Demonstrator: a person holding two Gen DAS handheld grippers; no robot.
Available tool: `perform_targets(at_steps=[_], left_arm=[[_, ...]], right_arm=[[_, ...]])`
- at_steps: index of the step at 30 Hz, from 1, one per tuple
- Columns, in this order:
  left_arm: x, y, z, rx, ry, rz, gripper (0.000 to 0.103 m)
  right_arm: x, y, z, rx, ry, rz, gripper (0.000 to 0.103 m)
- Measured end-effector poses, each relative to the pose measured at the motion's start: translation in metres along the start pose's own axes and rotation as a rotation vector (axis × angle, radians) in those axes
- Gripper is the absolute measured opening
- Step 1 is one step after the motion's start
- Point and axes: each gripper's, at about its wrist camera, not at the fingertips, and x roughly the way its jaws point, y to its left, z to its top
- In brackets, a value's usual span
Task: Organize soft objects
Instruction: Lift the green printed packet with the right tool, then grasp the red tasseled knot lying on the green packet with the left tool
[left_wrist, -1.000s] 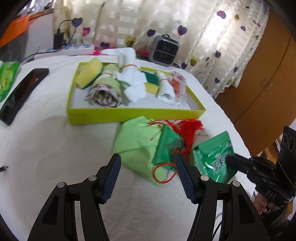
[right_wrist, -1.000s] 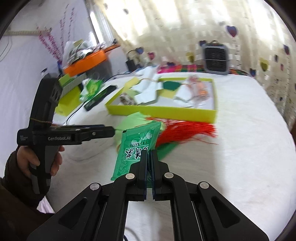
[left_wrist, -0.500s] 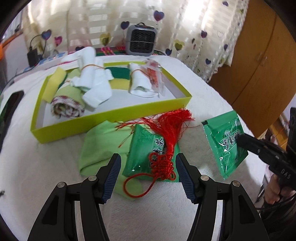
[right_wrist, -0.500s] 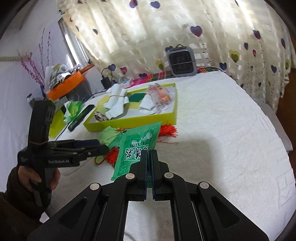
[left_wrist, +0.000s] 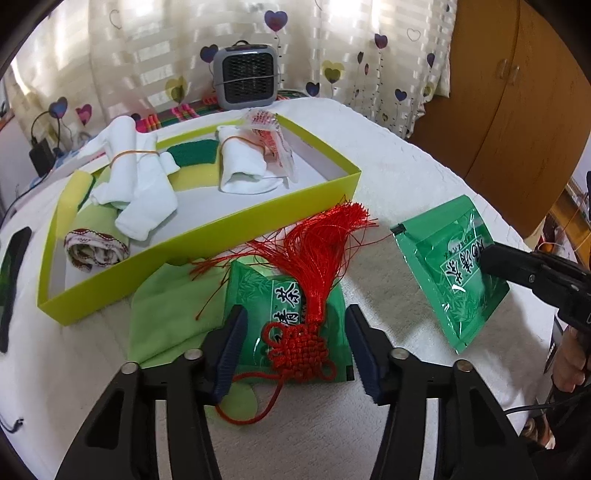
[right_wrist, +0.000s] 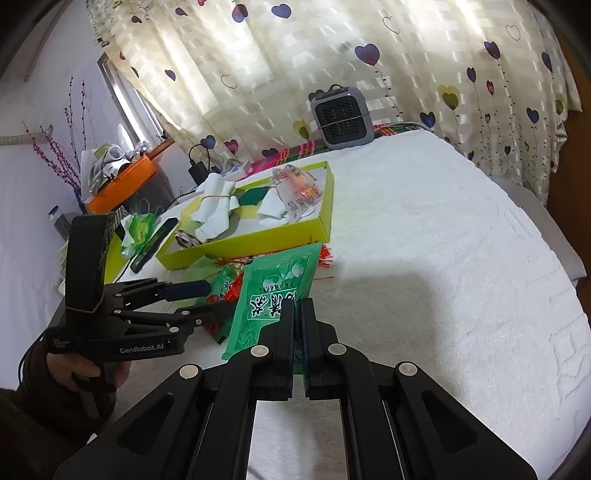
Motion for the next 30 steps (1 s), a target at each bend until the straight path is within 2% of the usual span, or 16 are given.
perform_targets(at_steps=[2,10,15,20,30], left_arm=[[0.001,0.001,0.0,-0.005,0.002,0.007,0.042],[-0.008,-0.012,0.0,0.045,-0.024,0.048,0.041],[-0.001,-0.019,0.0,0.067,-0.003,0.048,0.04],[0.004,-0.019,-0.001,0.068,0.008,0.062,0.029],[0.005,-0.019,-0.003,0.079,0.002,0.071,0.02]], right_arm=[[0.0,-0.001,-0.001,0.002,0.002,0.005,0.003],[0.002,-0.002,-0.001,0.007,0.003,0.009,0.003],[0.003,-0.004,-0.003,0.016,0.004,0.013,0.003],[0.003,-0.006,-0.003,0.02,0.008,0.019,0.003],[0.004,-0.006,-0.005,0.027,0.011,0.025,0.003]])
